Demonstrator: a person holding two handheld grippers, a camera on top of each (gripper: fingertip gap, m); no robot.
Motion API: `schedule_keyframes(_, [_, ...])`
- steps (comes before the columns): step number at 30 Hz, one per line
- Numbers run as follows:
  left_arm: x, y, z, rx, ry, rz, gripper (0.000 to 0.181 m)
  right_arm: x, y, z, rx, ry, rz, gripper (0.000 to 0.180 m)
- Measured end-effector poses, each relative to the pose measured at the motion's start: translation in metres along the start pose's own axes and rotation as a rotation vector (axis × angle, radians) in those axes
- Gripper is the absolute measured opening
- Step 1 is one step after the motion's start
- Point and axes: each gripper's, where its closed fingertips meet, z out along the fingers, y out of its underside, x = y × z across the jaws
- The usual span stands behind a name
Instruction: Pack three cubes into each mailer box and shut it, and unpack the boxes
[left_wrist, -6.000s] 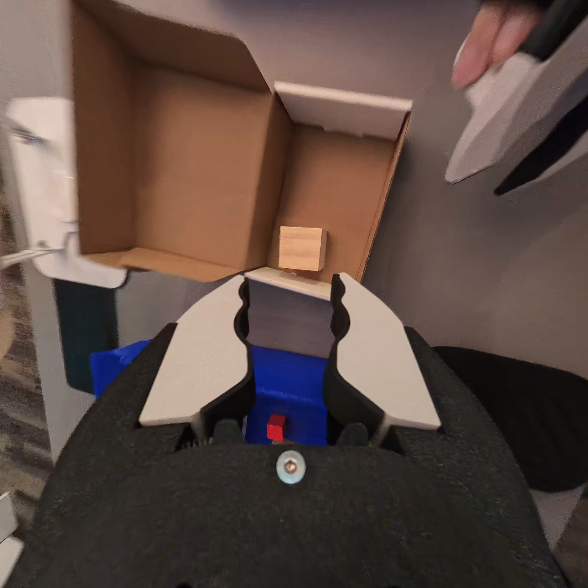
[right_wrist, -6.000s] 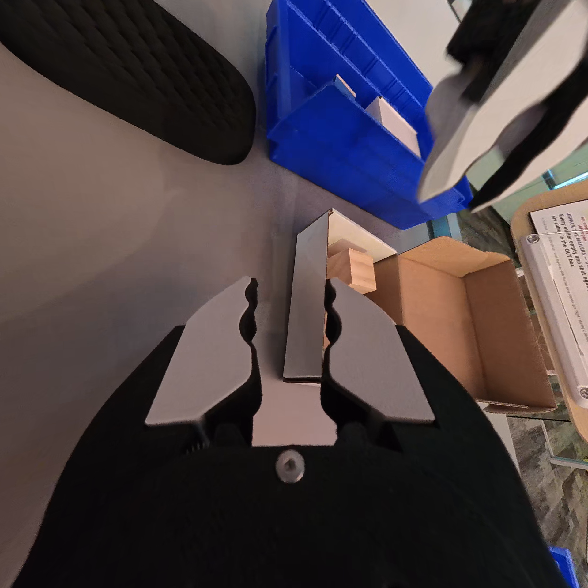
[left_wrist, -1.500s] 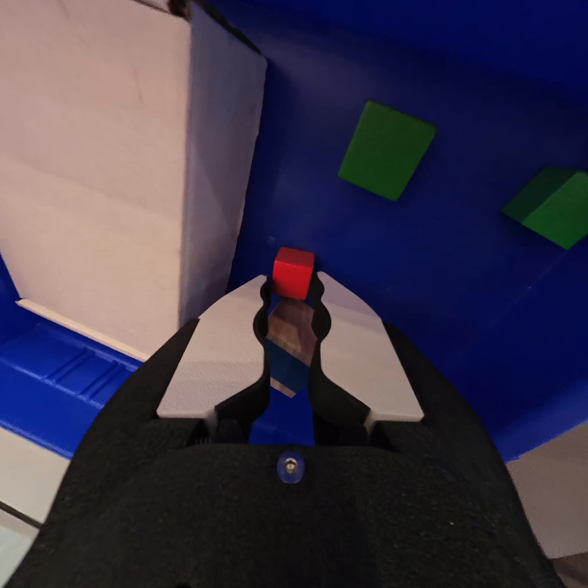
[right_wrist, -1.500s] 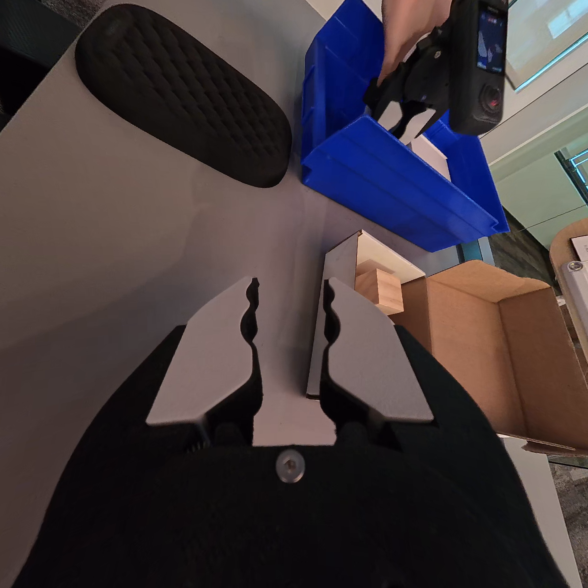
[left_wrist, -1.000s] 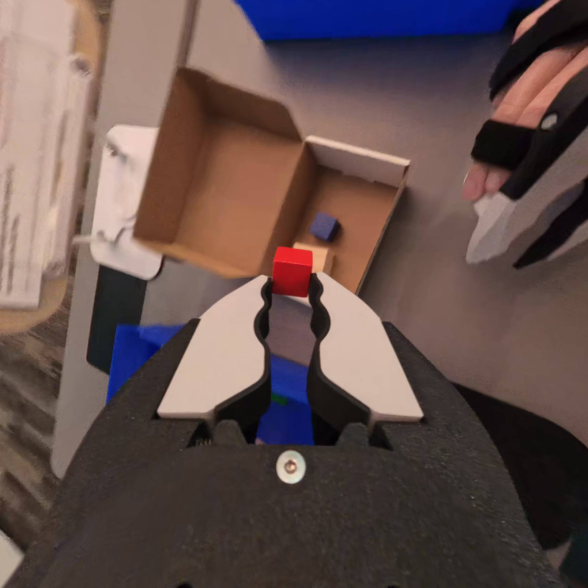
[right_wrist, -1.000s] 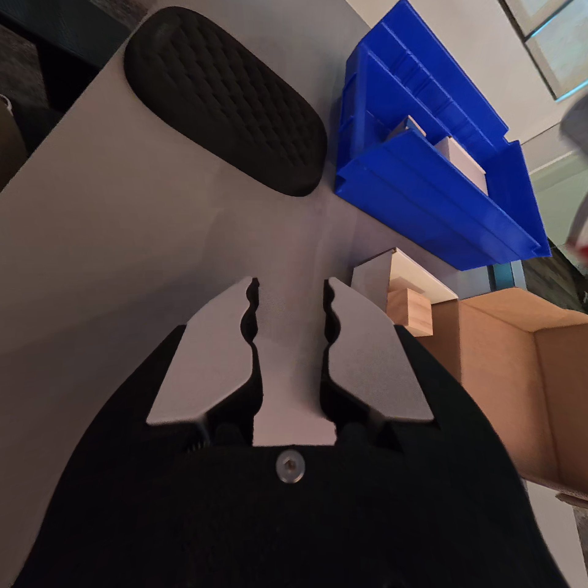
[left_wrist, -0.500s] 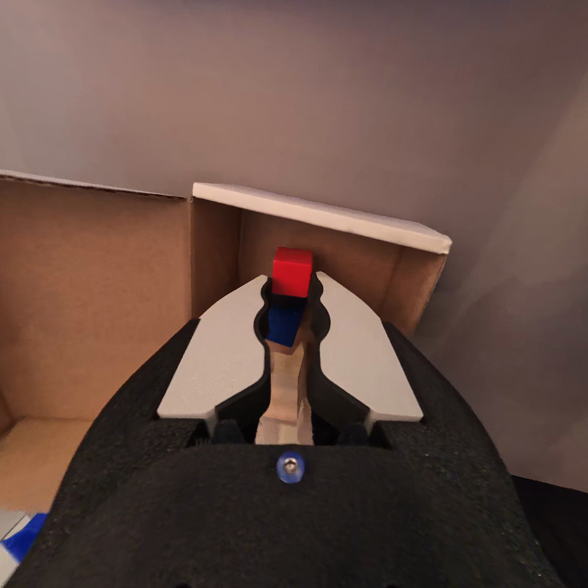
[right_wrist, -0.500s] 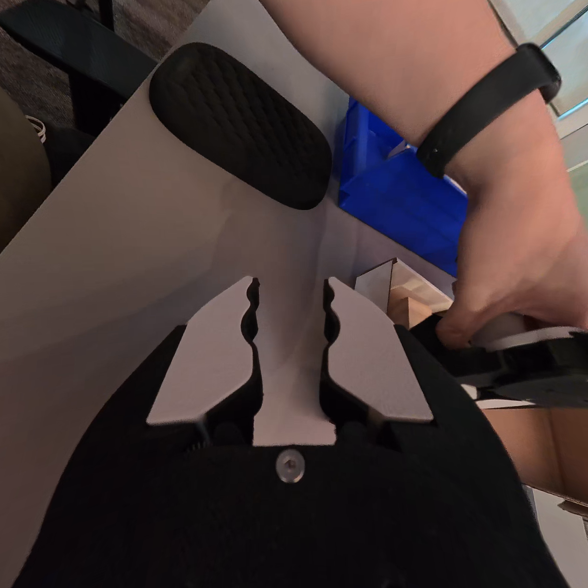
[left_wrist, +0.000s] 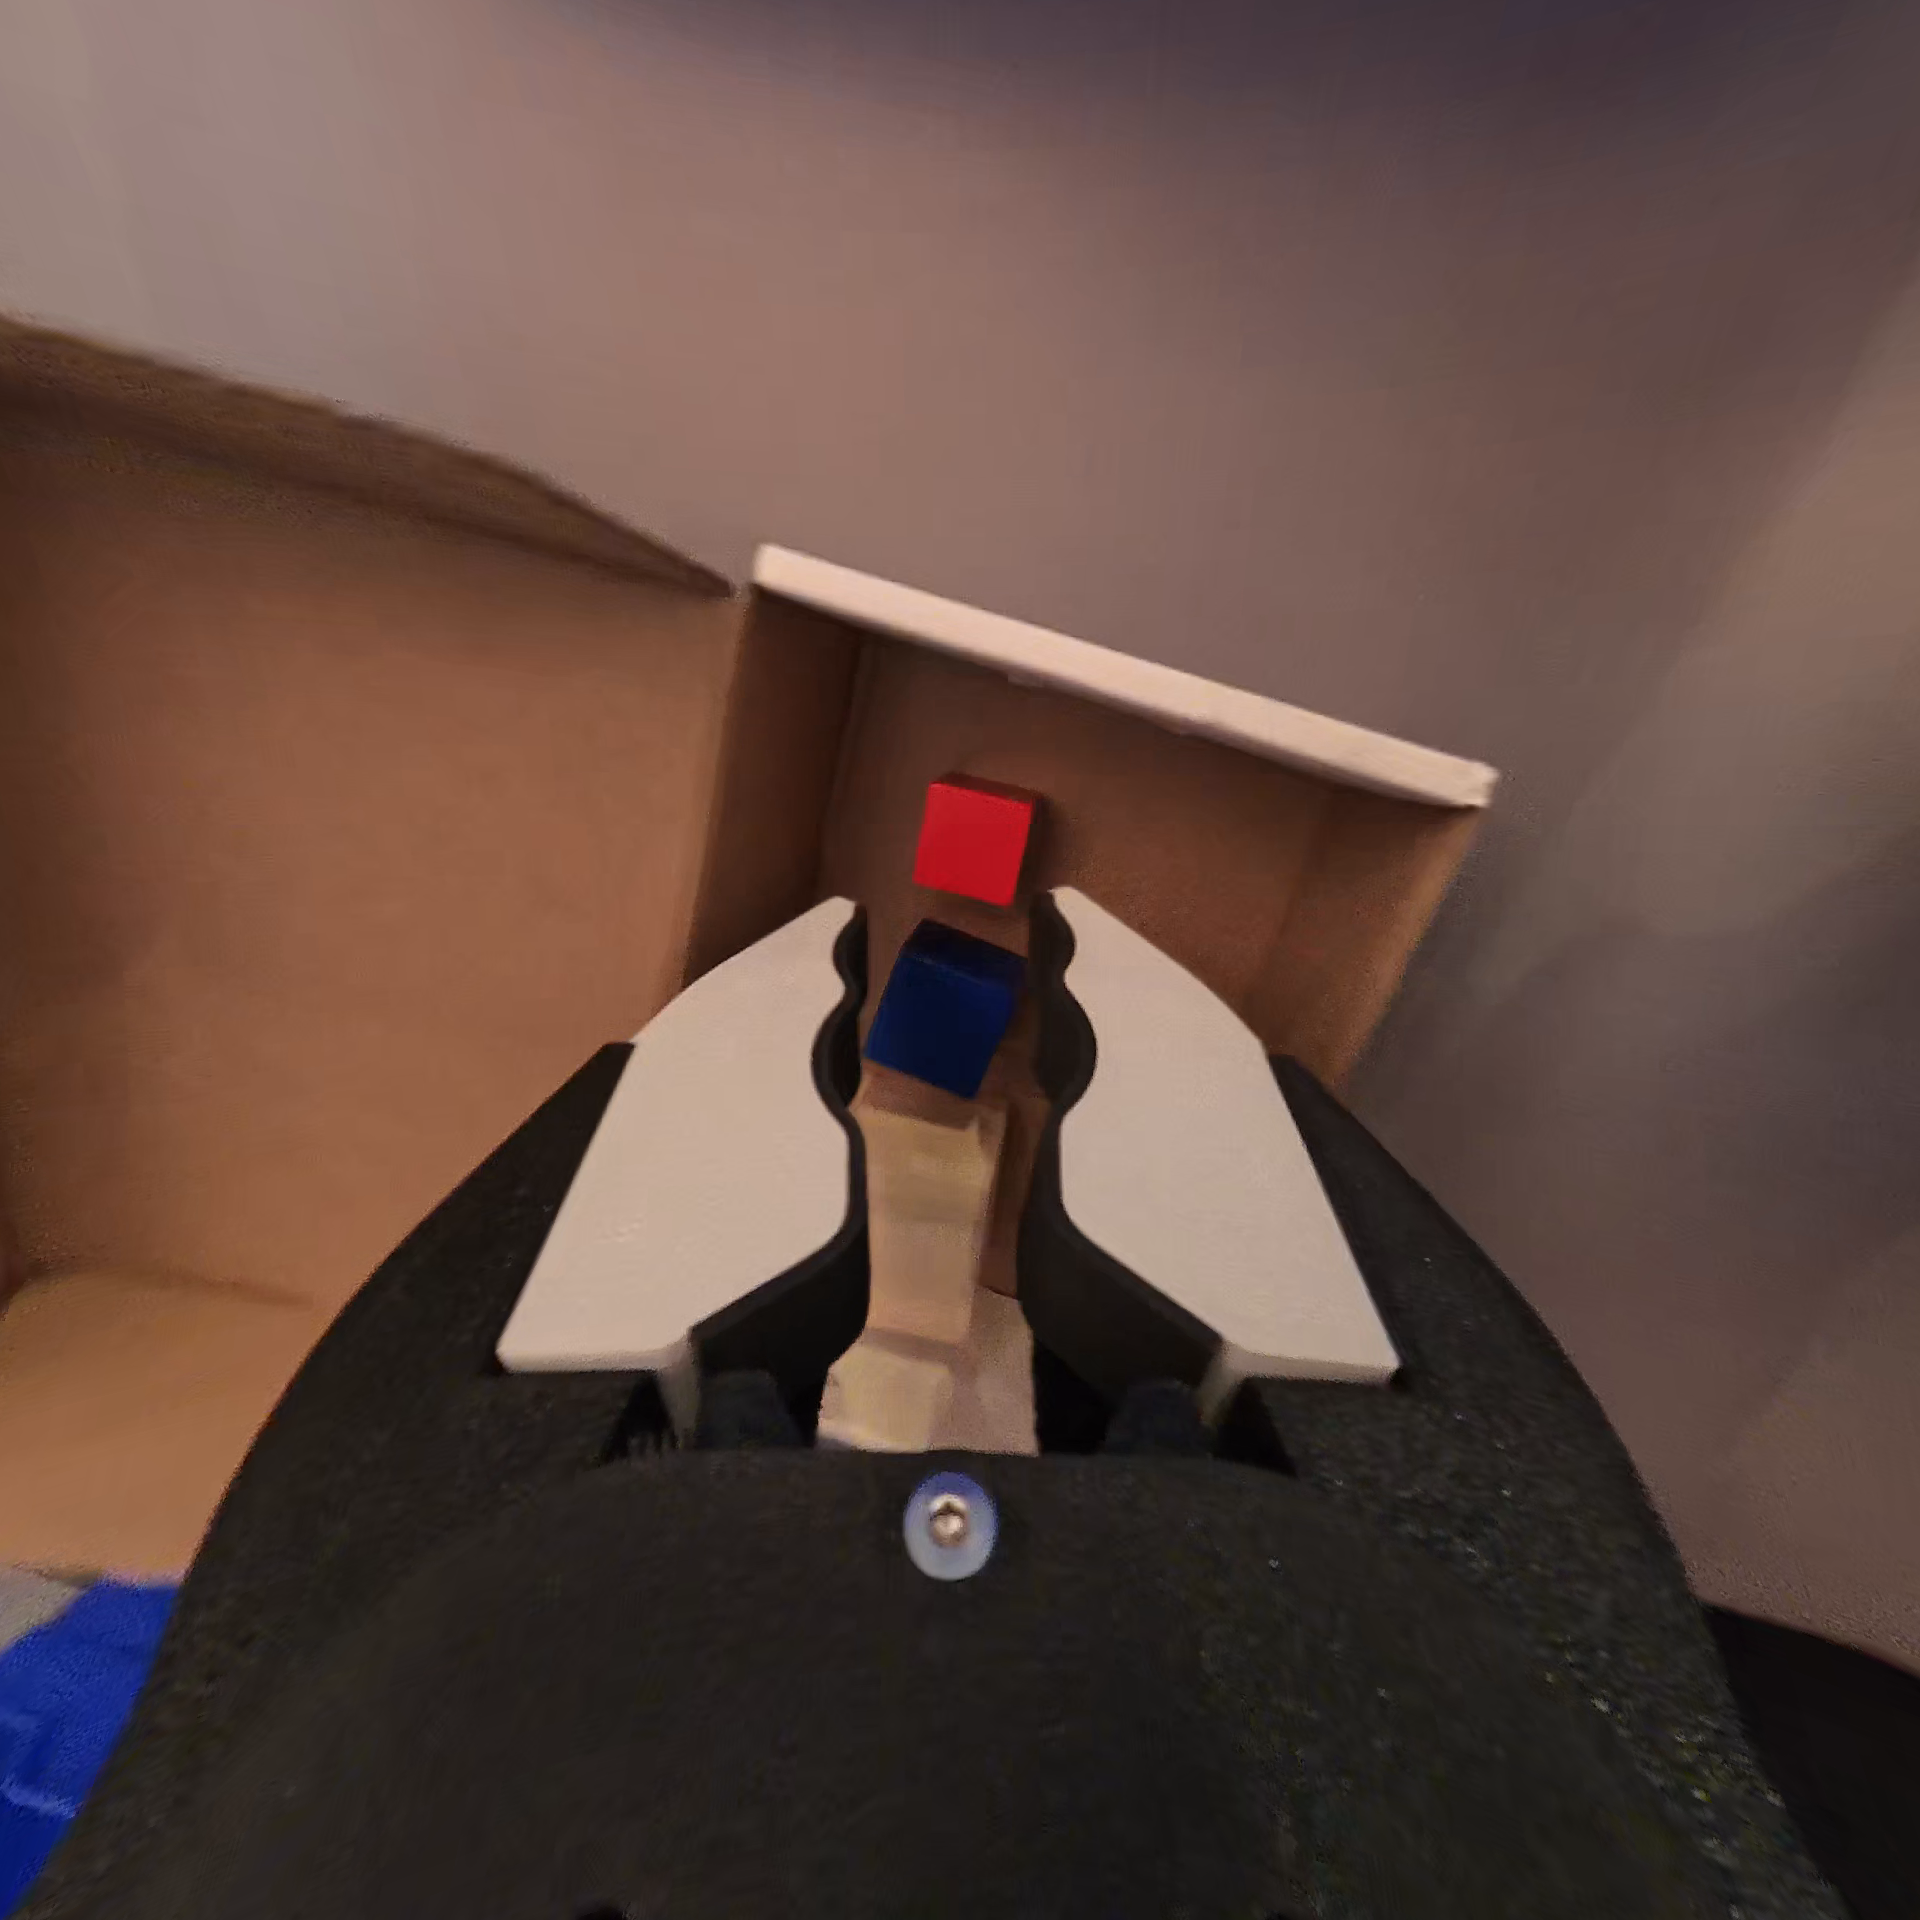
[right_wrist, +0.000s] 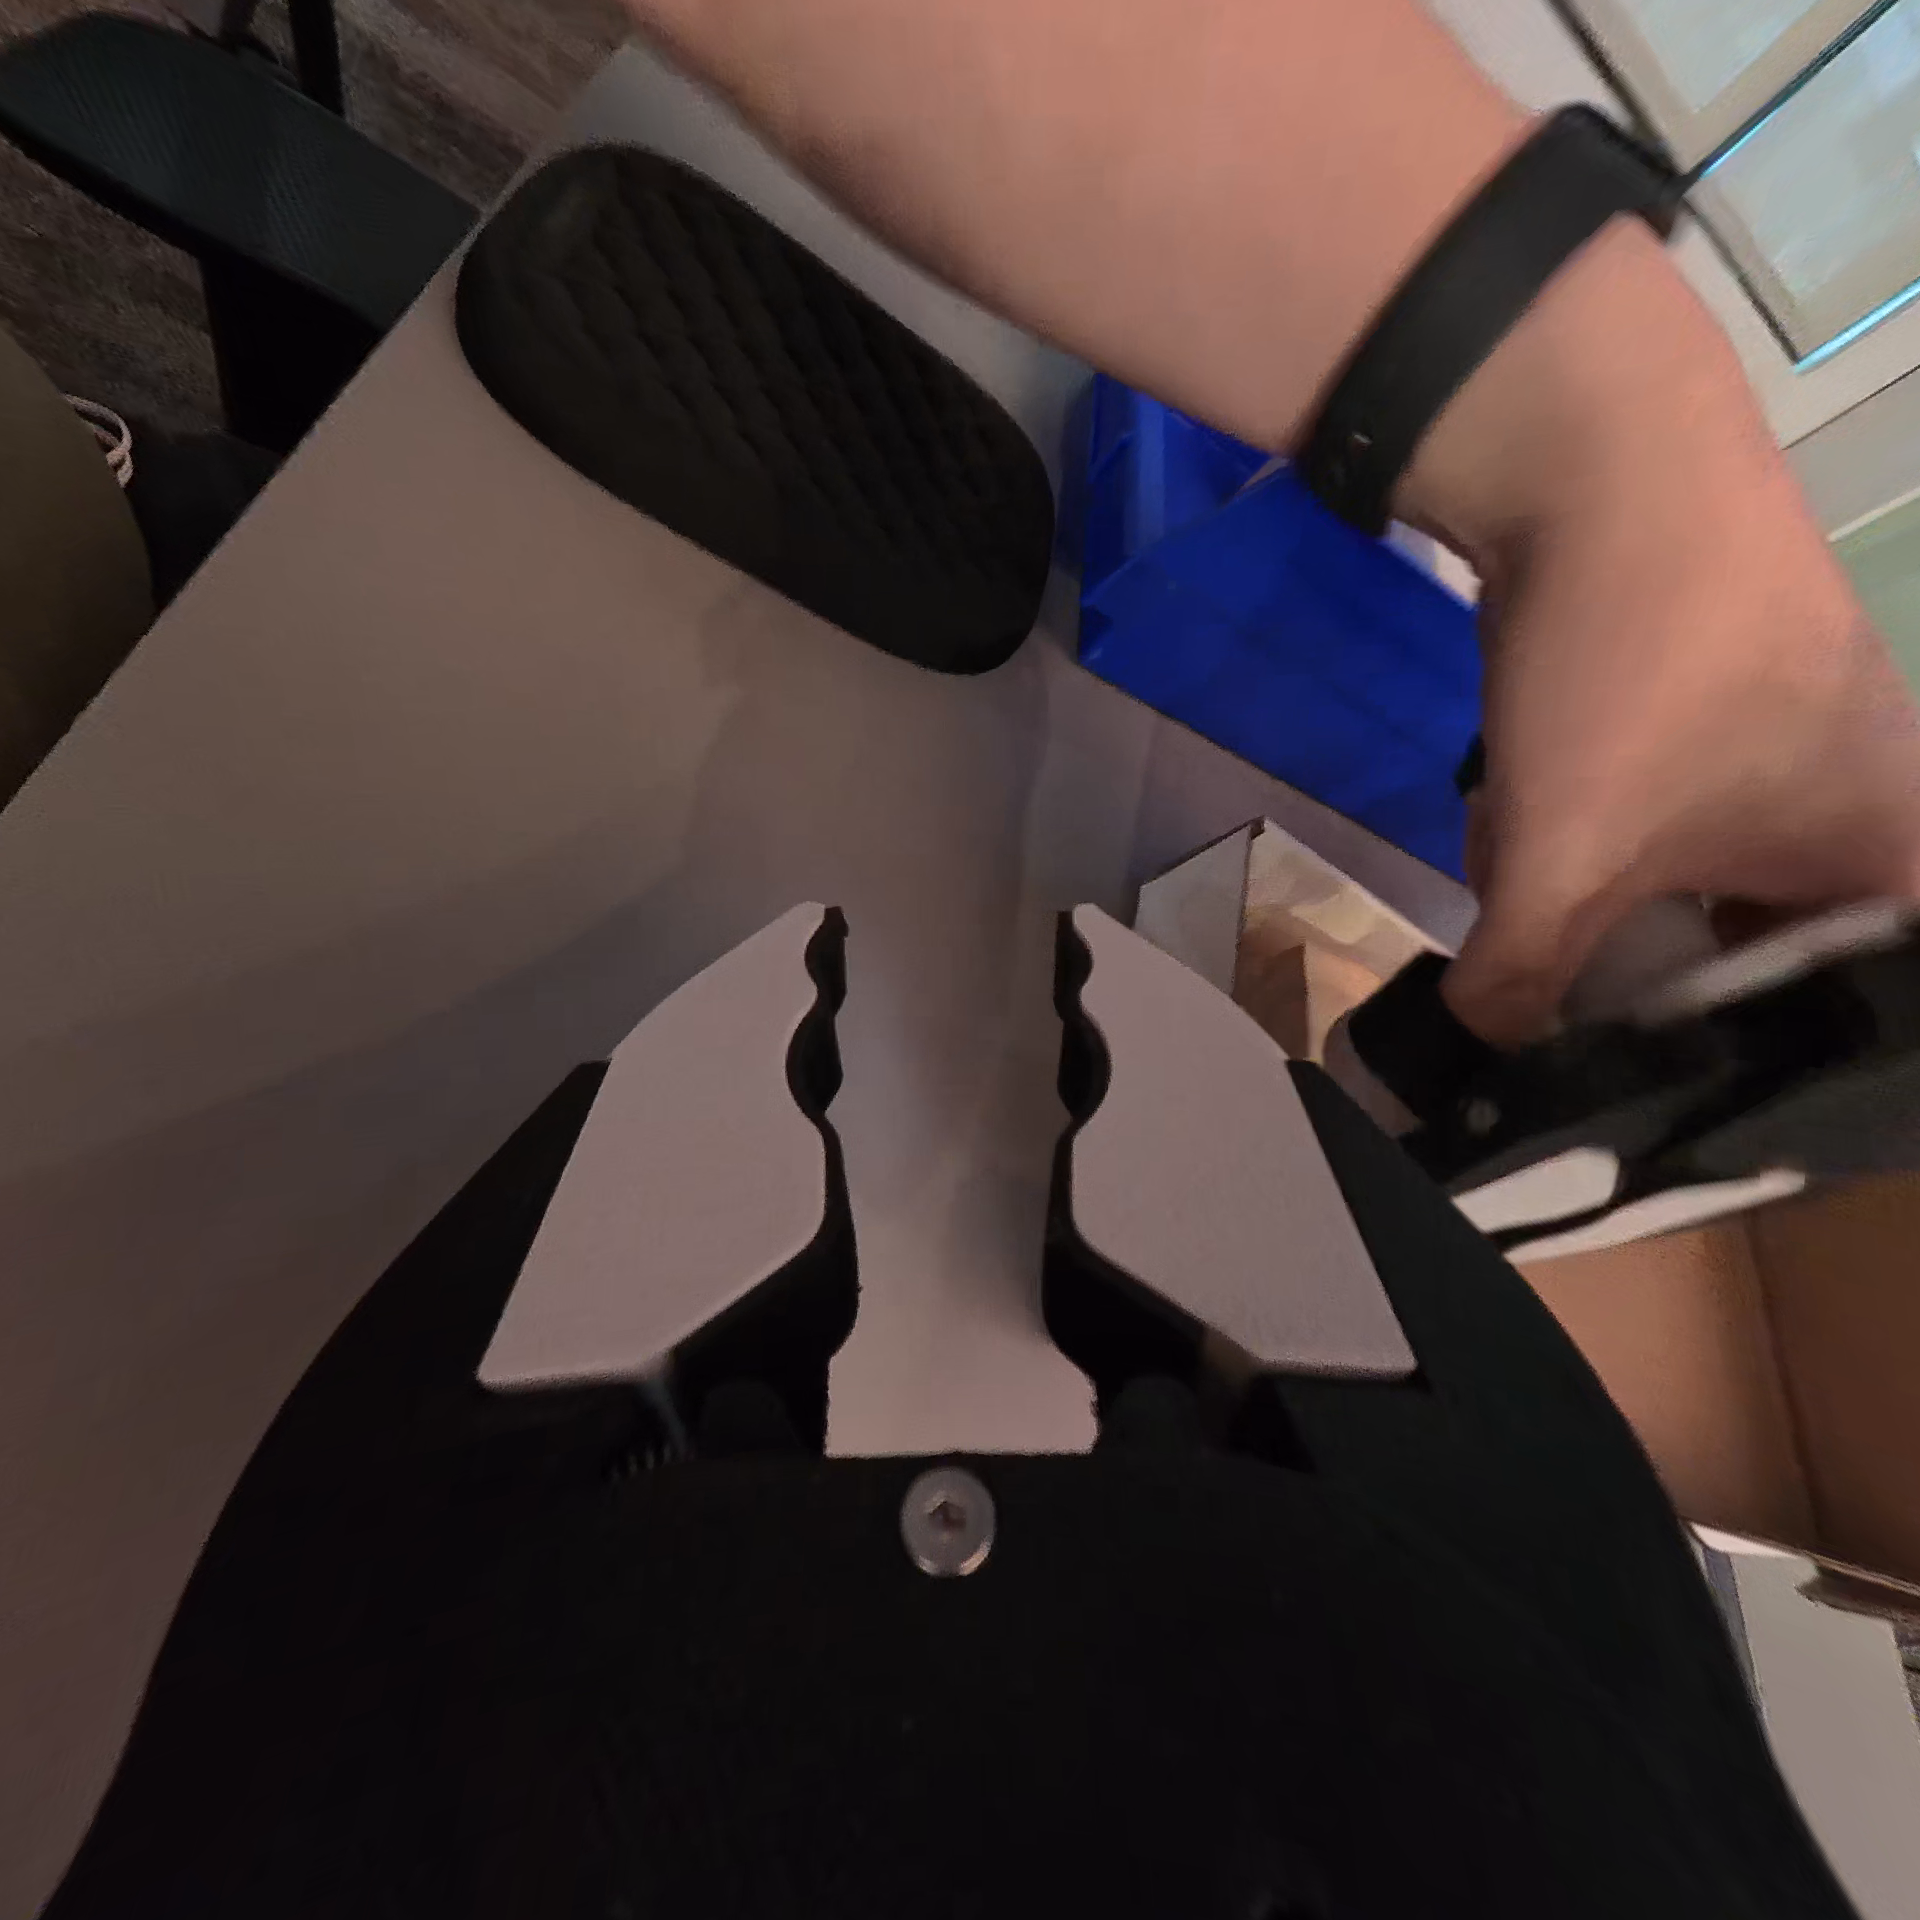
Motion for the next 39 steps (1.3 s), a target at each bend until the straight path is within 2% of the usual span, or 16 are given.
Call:
schedule_keyframes(3, [-0.016, 0.005, -0.041, 0.160, -0.120, -0.202, 0.039, 0.022, -0.009, -0.016, 0.065, 0.105, 0.039, 0.040])
schedule_keyframes(6, [-0.031, 0.045, -0.079, 0.212, -0.324, -0.480, 0.049, 0.068, -0.007, -0.039, 0.091, 0.355, 0.163, 0.045])
schedule_keyframes(8, [-0.016, 0.068, -0.084, 0.228, -0.318, -0.655, 0.061, 0.101, 0.010, -0.054, 0.063, 0.546, 0.368, 0.049])
schedule_keyframes(11, [0.010, 0.066, -0.073, 0.376, -0.200, -0.790, 0.051, 0.114, 0.054, -0.056, -0.095, 0.671, 0.646, 0.056])
schedule_keyframes(13, [0.015, 0.070, -0.061, 0.387, -0.189, -0.849, 0.053, 0.110, 0.075, -0.048, -0.158, 0.676, 0.765, 0.060])
schedule_keyframes(15, [0.014, 0.084, -0.047, 0.323, -0.221, -0.894, 0.062, 0.107, 0.089, -0.039, -0.161, 0.661, 0.872, 0.061])
schedule_keyframes(18, [0.018, 0.084, -0.036, 0.313, -0.166, -0.919, 0.057, 0.100, 0.109, -0.028, -0.187, 0.607, 1.001, 0.061])
schedule_keyframes(23, [0.019, 0.082, -0.031, 0.306, -0.131, -0.944, 0.059, 0.096, 0.128, -0.021, -0.195, 0.553, 1.126, 0.057])
schedule_keyframes(28, [0.022, 0.078, -0.027, 0.356, -0.049, -0.973, 0.059, 0.096, 0.135, -0.026, -0.210, 0.557, 1.135, 0.053])
schedule_keyframes(37, [0.026, 0.076, -0.030, 0.373, -0.054, -0.952, 0.058, 0.094, 0.137, -0.028, -0.249, 0.543, 1.096, 0.048])
schedule_keyframes(39, [0.022, 0.078, -0.036, 0.387, -0.110, -0.936, 0.049, 0.096, 0.136, -0.030, -0.257, 0.565, 1.059, 0.049])
